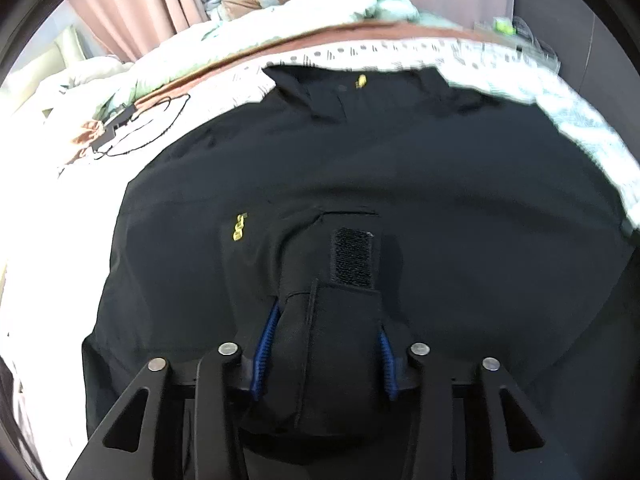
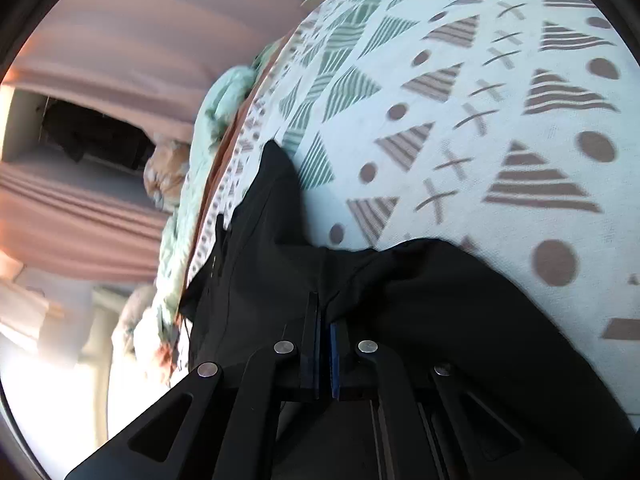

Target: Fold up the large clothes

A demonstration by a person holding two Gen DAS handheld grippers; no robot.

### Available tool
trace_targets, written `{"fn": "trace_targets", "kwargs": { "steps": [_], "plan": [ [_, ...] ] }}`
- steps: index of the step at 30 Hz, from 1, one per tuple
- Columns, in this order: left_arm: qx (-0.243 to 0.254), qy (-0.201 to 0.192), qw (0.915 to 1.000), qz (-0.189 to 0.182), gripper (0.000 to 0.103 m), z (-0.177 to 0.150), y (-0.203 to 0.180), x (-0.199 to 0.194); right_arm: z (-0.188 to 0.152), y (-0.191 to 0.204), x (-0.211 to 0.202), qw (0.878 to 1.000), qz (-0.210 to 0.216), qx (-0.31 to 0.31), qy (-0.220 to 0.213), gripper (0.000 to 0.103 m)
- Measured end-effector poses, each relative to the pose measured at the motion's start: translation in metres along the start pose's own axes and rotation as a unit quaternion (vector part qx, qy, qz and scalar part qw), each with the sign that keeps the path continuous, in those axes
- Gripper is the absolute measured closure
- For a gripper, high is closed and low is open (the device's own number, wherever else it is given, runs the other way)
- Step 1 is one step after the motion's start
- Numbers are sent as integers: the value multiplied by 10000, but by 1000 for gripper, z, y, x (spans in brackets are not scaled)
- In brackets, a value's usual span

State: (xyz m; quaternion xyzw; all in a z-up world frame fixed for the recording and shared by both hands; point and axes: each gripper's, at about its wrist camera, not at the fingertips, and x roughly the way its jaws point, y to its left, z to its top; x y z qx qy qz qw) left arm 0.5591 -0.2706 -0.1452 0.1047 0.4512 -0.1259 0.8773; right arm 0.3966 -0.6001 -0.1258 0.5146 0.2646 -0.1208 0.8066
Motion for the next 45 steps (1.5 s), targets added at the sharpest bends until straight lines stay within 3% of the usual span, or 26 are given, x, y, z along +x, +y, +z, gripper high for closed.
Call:
{"fn": "trace_targets", "kwargs": {
  "steps": [8, 12, 14, 16, 18, 21, 24, 26, 28, 32, 34, 40, 45],
  "plan": [
    [-859, -613, 9944, 71, 62, 27, 83, -29, -5, 6, 5, 9999, 32, 88, 142, 99],
    [-1127, -331, 9930, -78, 59, 26, 115, -23, -12, 15, 14, 9994, -17, 4, 357, 96],
    [-1320, -255, 9909, 21, 57, 21, 131, -24, -14, 15, 15, 9991, -160, -5, 401, 86],
    [-1568, -274, 9872, -41, 35, 15, 147, -29, -14, 12, 14, 9990, -199, 24, 396, 73],
    [-1961, -435, 9792, -298, 20, 2, 166, -39, -15, 10, 10, 9991, -195, 40, 383, 73],
    [-2435, -642, 9666, -482, 18, -15, 187, -50, -18, 13, 7, 9990, -258, -35, 377, 73],
    [-2603, -601, 9619, -585, 18, -32, 195, -48, -24, 16, 8, 9986, -252, -91, 454, 73],
    [-2644, -491, 9611, -636, 22, -39, 197, -41, -28, 20, 10, 9982, -256, -199, 512, 73],
    [-2524, -218, 9646, -735, 46, -41, 193, -29, -31, 26, 12, 9975, -333, -359, 501, 73],
    [-2285, 13, 9711, -685, 63, -48, 184, -14, -33, 30, 16, 9965, -472, -508, 467, 75],
    [-2239, 111, 9726, -620, 82, -49, 183, -4, -34, 28, 18, 9962, -502, -514, 485, 79],
    [-2407, -20, 9687, -603, 95, -47, 192, 10, -32, 27, 22, 9957, -545, -602, 446, 86],
    [-2434, -159, 9686, -487, 97, -40, 195, 10, -30, 26, 24, 9959, -550, -552, 464, 87]
  ]
}}
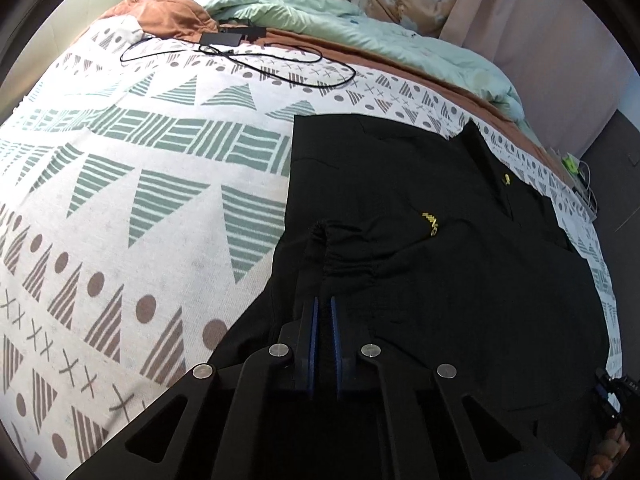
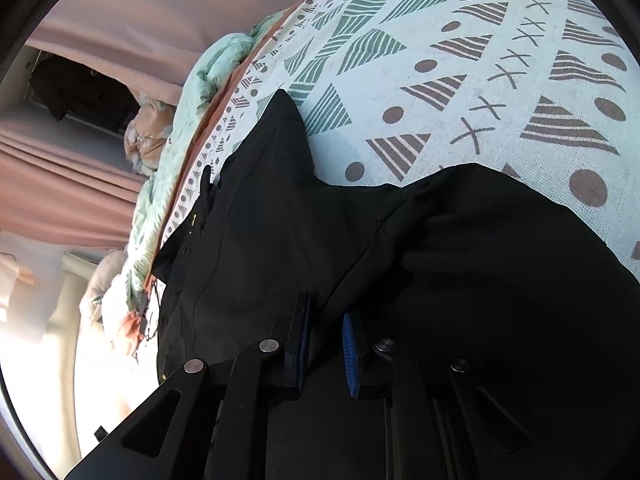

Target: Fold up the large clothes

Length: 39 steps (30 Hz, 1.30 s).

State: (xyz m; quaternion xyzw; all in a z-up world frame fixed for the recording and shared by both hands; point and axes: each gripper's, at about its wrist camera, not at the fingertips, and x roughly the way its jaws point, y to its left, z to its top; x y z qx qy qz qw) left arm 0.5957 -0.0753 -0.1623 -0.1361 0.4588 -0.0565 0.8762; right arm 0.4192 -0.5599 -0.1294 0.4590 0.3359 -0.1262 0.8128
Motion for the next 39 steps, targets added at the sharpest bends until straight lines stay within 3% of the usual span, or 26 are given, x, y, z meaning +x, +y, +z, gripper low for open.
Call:
{"fn": "trace_targets", "kwargs": {
  "steps": [3, 5, 6, 7, 9, 11, 13, 21, 23, 30, 39],
  "plan": [
    [-70, 9, 10000, -40, 95, 0, 1, -5, -1, -1, -2, 9999, -50, 79, 37, 85],
    [-153, 43, 9998, -85, 90, -4, 4, -10, -1, 1, -5, 9999, -143, 66, 20, 75],
    [-200, 59, 9997, -124, 77, -8, 6, -13, -1, 3, -7, 9998, -183, 46, 3, 73],
    [-234, 64, 9996, -148, 55, -12, 7, -16, -2, 5, -9, 9997, -242, 17, -25, 68],
    [-264, 38, 9995, -191, 30, -21, 10, -26, -5, 9, -14, 9994, -341, -55, -68, 60],
    [-254, 6, 9994, -239, 28, -25, 10, -38, -8, 14, -18, 9990, -417, -127, -87, 51],
    [-235, -82, 9994, -228, 27, -27, 9, -52, -12, 19, -22, 9985, -512, -167, -102, 48],
    [-160, -431, 9987, -213, 27, -42, 19, -105, -38, 50, -47, 9934, -938, -656, -87, 46],
    [-189, -490, 9984, -187, 27, -47, 24, -119, -44, 56, -57, 9916, -1016, -787, -160, 40],
    [-76, -776, 9969, -72, 26, -72, 34, -160, -71, 74, -94, 9858, -1071, -1226, -399, 35],
    [-7, -949, 9955, -72, 25, -113, 57, -204, -122, 77, -131, 9807, -741, -1707, -592, 35]
  ]
}}
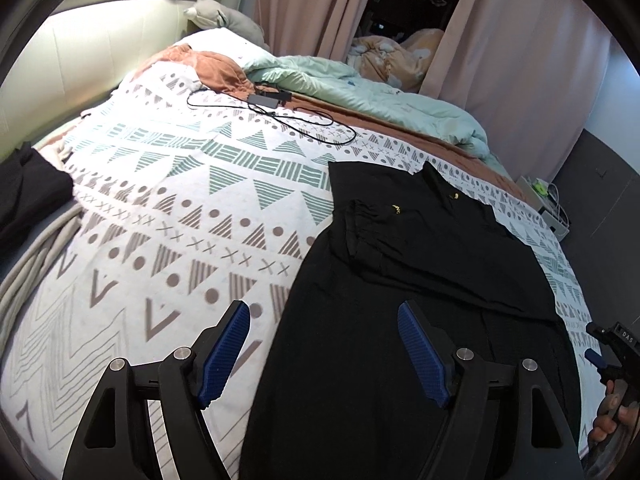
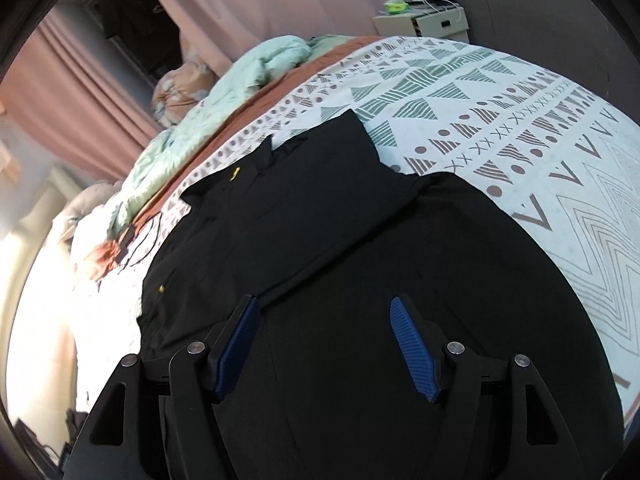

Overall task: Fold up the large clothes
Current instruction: 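Open both tools and pull them back from the black shirt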

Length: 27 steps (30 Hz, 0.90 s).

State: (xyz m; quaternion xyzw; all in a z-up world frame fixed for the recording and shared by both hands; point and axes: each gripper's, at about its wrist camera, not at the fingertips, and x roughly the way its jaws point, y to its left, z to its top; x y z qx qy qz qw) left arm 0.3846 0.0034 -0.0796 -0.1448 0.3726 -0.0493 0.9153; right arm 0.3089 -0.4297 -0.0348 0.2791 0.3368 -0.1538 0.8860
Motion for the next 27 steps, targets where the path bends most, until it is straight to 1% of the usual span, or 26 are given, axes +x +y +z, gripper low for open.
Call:
{"fn": "trace_targets", "kwargs": {
  "steps": [3, 4, 5, 8, 10, 12, 14, 16, 17, 18, 20, 21, 22, 25, 27],
  "plan": [
    [13, -89, 9999, 108, 25, -17, 9, -18, -14, -6, -12, 10000, 22, 22, -24, 35],
    [-23, -80, 9999, 140, 25, -22, 13, -24, -19, -9, -17, 10000, 31, 56, -52, 35],
    [-144, -31, 9996, 247, 25, -27, 17, -30, -25, -12, -23, 9999, 22, 105, -72, 35],
    [-382, -151, 9990, 193, 25, -42, 29, -54, -39, -21, -40, 9995, 150, 216, -166, 35],
    [-534, -220, 9982, 149, 18, -49, 34, -69, -51, -26, -53, 9991, 273, 273, -195, 35],
    [-628, -327, 9974, 113, 17, -56, 36, -85, -63, -32, -65, 9984, 412, 339, -161, 35],
    [-601, -399, 9974, 86, 14, -64, 36, -101, -76, -39, -78, 9975, 573, 413, -94, 35],
    [-572, -432, 9974, 36, 9, -70, 36, -114, -84, -43, -90, 9973, 611, 400, -106, 35],
    [-565, -438, 9974, 12, 9, -73, 36, -120, -87, -46, -98, 9973, 619, 375, -151, 34],
    [-562, -449, 9974, -20, 8, -76, 37, -127, -90, -49, -104, 9971, 638, 377, -179, 32],
    [-543, -505, 9972, -53, 5, -81, 38, -140, -97, -57, -119, 9960, 748, 426, -220, 14],
    [-534, -530, 9971, -62, 4, -84, 39, -146, -99, -60, -125, 9956, 795, 446, -230, 10],
    [-518, -550, 9971, -94, 3, -87, 39, -152, -103, -65, -131, 9951, 842, 461, -248, 7],
    [-482, -567, 9971, -138, 2, -95, 40, -167, -113, -78, -148, 9946, 908, 437, -266, 6],
    [-485, -586, 9971, -105, 2, -101, 41, -176, -118, -87, -156, 9941, 957, 427, -264, 6]
  ]
}}
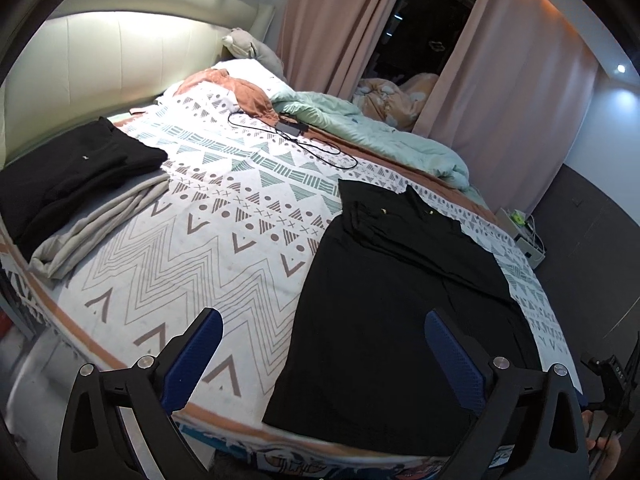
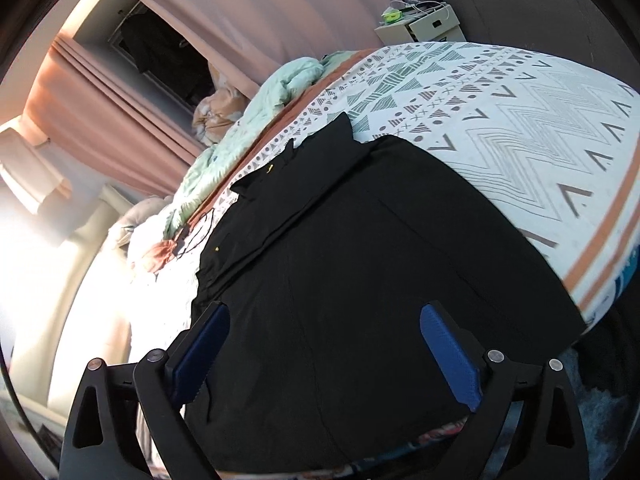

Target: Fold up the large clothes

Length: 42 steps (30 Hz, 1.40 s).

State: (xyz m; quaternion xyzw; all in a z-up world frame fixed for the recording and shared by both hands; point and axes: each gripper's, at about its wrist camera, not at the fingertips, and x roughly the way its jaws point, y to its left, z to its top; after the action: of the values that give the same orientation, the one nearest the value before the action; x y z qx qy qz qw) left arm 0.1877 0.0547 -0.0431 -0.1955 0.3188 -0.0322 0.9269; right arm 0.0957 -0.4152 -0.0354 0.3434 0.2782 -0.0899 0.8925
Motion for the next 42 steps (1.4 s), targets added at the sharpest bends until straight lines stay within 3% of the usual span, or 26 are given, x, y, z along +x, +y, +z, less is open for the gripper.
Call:
{"fn": "trace_targets", "kwargs": {
  "steps": [6, 16, 20, 24, 26, 28, 35, 39, 42],
  "plan": [
    [-70, -48, 9999, 123, 2, -16, 15, -25, -13, -30, -40, 9988, -360, -115, -303, 6],
    [114, 191, 9997, -32, 2, -39, 30, -46, -31, -72, -83, 9978, -429, -161, -487, 6],
    [28, 296, 9995, -118, 10, -48, 41, -44, -34, -90, -89, 9970, -524, -94, -567, 9],
    [-74, 548, 9983, -182, 26, -57, 50, -30, -35, -108, -86, 9968, -618, -95, -490, 9],
    [-106, 656, 9974, -279, 31, -60, 52, -20, -36, -117, -82, 9978, -509, -62, -430, 21],
    [-130, 795, 9962, -326, 38, -63, 53, -8, -37, -128, -74, 9981, -527, 25, -323, 26],
    [-199, 1117, 9922, -518, 40, -66, 50, 34, -28, -163, -42, 9972, -658, 344, -49, 33],
    [-241, 1403, 9884, -528, 51, -69, 51, 63, -25, -176, -21, 9969, -592, 510, 73, 35],
    [-320, 1571, 9856, -537, 54, -70, 53, 84, -24, -183, -3, 9968, -484, 602, 187, 37]
  ]
}}
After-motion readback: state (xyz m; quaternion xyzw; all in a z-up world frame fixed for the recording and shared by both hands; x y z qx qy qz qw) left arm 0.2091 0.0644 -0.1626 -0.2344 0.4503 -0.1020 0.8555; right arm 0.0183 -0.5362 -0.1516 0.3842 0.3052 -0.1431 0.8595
